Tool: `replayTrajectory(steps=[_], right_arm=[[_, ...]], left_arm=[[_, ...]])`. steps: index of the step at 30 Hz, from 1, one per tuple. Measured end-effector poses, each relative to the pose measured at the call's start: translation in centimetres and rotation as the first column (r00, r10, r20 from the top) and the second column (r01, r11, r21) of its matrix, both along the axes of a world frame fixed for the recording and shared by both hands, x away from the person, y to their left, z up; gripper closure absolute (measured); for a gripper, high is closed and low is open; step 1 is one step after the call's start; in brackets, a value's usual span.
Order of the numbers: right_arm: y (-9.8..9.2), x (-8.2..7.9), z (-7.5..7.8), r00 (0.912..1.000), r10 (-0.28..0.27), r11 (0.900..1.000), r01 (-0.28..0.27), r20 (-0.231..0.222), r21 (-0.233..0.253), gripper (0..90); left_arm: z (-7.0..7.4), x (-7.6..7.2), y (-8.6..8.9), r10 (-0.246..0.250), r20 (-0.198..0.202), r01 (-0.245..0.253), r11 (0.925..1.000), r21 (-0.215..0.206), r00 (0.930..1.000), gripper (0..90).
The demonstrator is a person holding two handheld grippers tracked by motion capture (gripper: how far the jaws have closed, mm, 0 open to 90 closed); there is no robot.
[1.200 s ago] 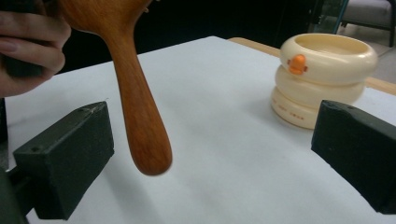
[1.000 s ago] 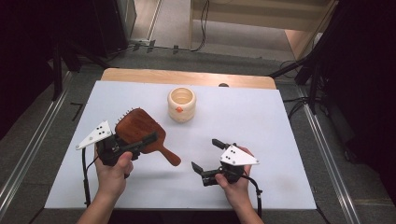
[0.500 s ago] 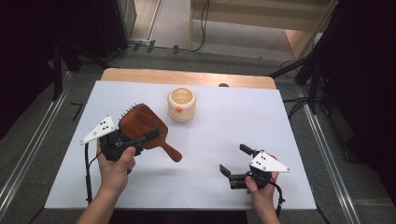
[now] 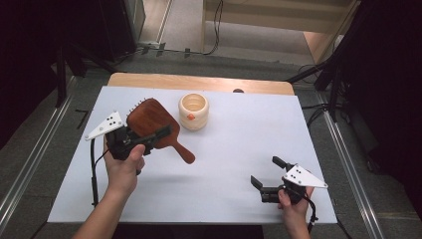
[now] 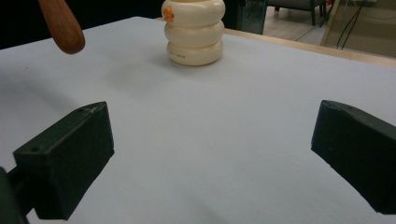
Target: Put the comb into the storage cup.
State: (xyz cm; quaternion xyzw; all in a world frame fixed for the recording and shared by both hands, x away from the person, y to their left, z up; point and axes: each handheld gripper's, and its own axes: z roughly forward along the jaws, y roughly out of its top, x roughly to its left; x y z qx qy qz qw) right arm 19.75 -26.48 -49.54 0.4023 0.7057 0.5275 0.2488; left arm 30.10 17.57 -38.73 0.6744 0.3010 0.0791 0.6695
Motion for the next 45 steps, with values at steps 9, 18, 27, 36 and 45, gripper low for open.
replayTrajectory(steps=[9, 18, 27, 36, 45], right_arm=[[-1.8, -0.6, -0.6, 0.9998, -0.019, 1.0, 0.018, -0.011, -0.023, 0.0], [-3.6, -0.6, -0.9, 0.9986, -0.051, 0.999, 0.051, -0.01, 0.0, 0.0], [-4.4, -0.6, -1.2, 0.9975, -0.068, 0.998, 0.068, -0.019, 0.012, 0.0], [-4.4, -0.6, -1.4, 0.9974, -0.068, 0.997, 0.068, -0.025, 0.02, 0.0], [-4.5, -0.7, -1.4, 0.9973, -0.07, 0.997, 0.07, -0.024, 0.019, 0.0]], left_arm=[[0.7, 1.5, -0.7, 0.002, 0.009, -0.003, 0.9998, 0.021, 1.0, 55.1], [1.2, 2.7, -1.2, 0.009, 0.011, -0.009, 0.9998, 0.016, 0.9999, 55.1], [1.7, 3.9, -1.9, 0.016, 0.012, -0.016, 0.9998, 0.012, 0.9998, 55.1], [2.2, 5.2, -2.3, 0.026, 0.011, -0.026, 0.9996, 0.012, 0.9996, 55.1], [2.4, 6.6, -2.5, 0.045, 0.01, -0.045, 0.9988, 0.018, 0.9989, 55.2]])
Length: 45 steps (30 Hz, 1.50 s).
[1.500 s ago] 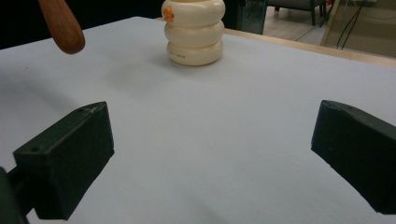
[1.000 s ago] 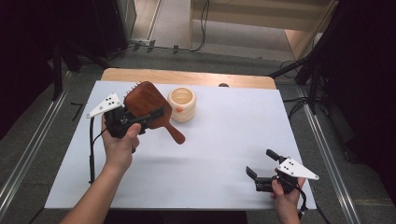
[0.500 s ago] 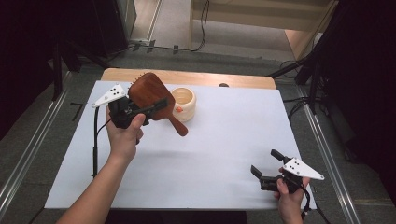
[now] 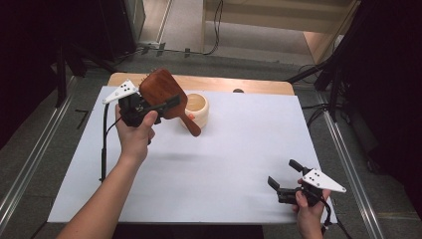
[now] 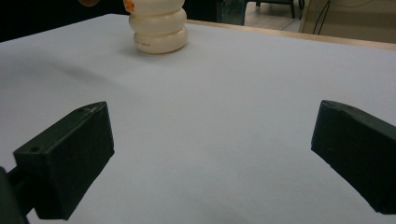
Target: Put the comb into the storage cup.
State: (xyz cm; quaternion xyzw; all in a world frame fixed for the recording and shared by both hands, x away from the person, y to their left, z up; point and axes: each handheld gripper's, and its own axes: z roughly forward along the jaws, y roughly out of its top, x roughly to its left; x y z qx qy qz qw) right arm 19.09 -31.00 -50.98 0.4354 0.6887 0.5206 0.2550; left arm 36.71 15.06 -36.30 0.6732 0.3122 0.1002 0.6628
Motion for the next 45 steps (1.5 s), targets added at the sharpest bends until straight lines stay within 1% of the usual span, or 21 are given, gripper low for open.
replayTrajectory(steps=[4, 7, 14, 20, 21, 24, 28, 31, 36, 45], right_arm=[[0.0, 0.0, 0.0, 1.0, 0.001, 1.0, -0.001, 0.001, -0.001, 0.0], [0.0, 0.0, 0.0, 1.0, 0.001, 1.0, -0.001, 0.001, -0.001, 0.0], [0.0, 0.0, 0.0, 1.0, -0.001, 1.0, 0.001, 0.002, -0.001, 0.0], [0.0, -0.1, 0.0, 1.0, -0.002, 1.0, 0.002, 0.003, 0.0, 0.0], [0.0, -0.1, 0.0, 1.0, -0.002, 1.0, 0.002, 0.004, -0.001, 0.0], [0.0, -0.1, 0.0, 1.0, -0.003, 1.0, 0.003, 0.003, 0.0, 0.0], [0.0, -0.1, 0.0, 1.0, -0.002, 1.0, 0.002, 0.004, -0.001, 0.0], [0.0, -0.1, 0.0, 1.0, -0.001, 1.0, 0.001, 0.004, -0.001, 0.0], [-0.1, -0.1, 0.0, 1.0, -0.002, 1.0, 0.002, -0.002, 0.007, 0.0], [-0.1, 0.0, -0.1, 1.0, 0.002, 1.0, -0.002, 0.0, 0.004, 0.0]], left_arm=[[0.2, 0.6, 0.0, 0.008, 0.004, -0.008, 1.0, -0.001, 1.0, 55.2], [0.4, 1.0, -0.1, 0.015, 0.004, -0.015, 0.9998, -0.013, 0.9999, 55.1], [0.8, 2.0, -0.2, 0.029, 0.009, -0.029, 0.9993, -0.024, 0.9995, 55.2], [0.9, 2.8, -0.3, 0.044, 0.008, -0.044, 0.999, -0.011, 0.999, 55.1], [1.0, 2.9, -0.3, 0.043, 0.009, -0.043, 0.999, -0.014, 0.999, 55.2], [1.2, 3.1, -0.5, 0.046, 0.02, -0.046, 0.9987, -0.021, 0.9987, 55.2], [1.4, 3.5, -0.7, 0.049, 0.027, -0.048, 0.9987, -0.017, 0.9984, 55.1], [1.5, 3.9, -0.8, 0.052, 0.022, -0.051, 0.9984, -0.026, 0.9984, 55.2], [1.5, 4.4, -0.9, 0.063, 0.023, -0.063, 0.9976, -0.029, 0.9977, 55.1], [1.3, 5.4, -1.1, 0.087, 0.014, -0.087, 0.9958, -0.03, 0.9961, 55.1]])
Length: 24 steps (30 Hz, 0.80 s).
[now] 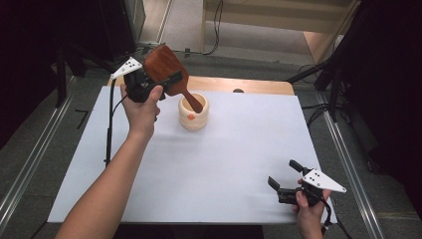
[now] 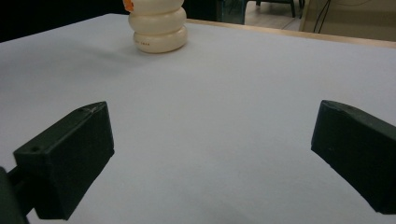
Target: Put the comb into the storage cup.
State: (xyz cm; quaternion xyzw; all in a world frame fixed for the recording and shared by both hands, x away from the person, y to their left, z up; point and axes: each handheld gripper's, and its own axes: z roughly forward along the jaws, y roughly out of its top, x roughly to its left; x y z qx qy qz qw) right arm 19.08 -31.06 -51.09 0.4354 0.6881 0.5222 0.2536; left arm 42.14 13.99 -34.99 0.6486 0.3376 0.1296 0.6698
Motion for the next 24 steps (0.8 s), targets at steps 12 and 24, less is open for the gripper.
replayTrajectory(steps=[12, 24], right_arm=[[0.0, 0.0, 0.0, 1.0, 0.002, 1.0, -0.002, -0.004, 0.002, 0.0], [-0.1, 0.1, -0.1, 1.0, 0.002, 1.0, -0.002, -0.003, 0.003, 0.0]], left_arm=[[-0.6, 1.4, 0.0, 0.046, -0.013, -0.046, 0.999, 0.002, 0.9989, 55.1], [-1.4, 2.1, -0.1, 0.088, -0.012, -0.087, 0.9951, 0.046, 0.9961, 55.0]])
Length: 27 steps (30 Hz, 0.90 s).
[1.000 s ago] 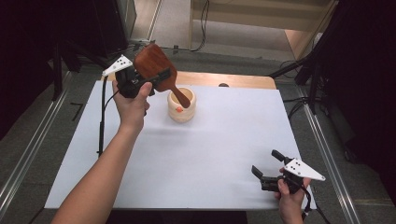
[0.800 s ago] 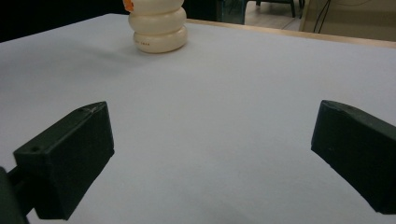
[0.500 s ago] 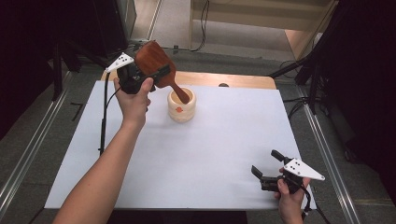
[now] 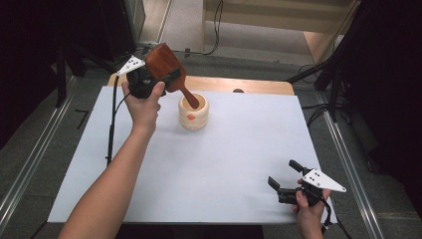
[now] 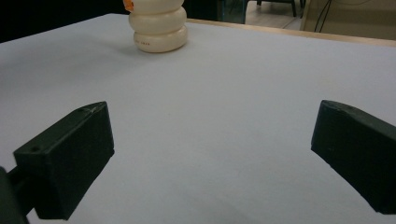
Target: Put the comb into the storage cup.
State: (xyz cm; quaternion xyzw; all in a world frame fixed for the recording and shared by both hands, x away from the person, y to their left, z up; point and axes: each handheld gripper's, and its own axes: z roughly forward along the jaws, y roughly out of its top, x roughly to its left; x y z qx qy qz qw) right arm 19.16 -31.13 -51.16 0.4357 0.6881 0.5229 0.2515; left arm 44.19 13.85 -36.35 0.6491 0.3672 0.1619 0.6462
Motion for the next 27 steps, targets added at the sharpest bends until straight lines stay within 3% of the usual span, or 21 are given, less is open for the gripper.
replayTrajectory(steps=[27], right_arm=[[0.0, 0.0, 0.0, 1.0, 0.003, 1.0, -0.003, 0.001, 0.0, 0.0]], left_arm=[[-3.9, 0.7, -1.4, 0.032, -0.072, -0.027, 0.9973, 0.069, 0.9969, 54.5]])
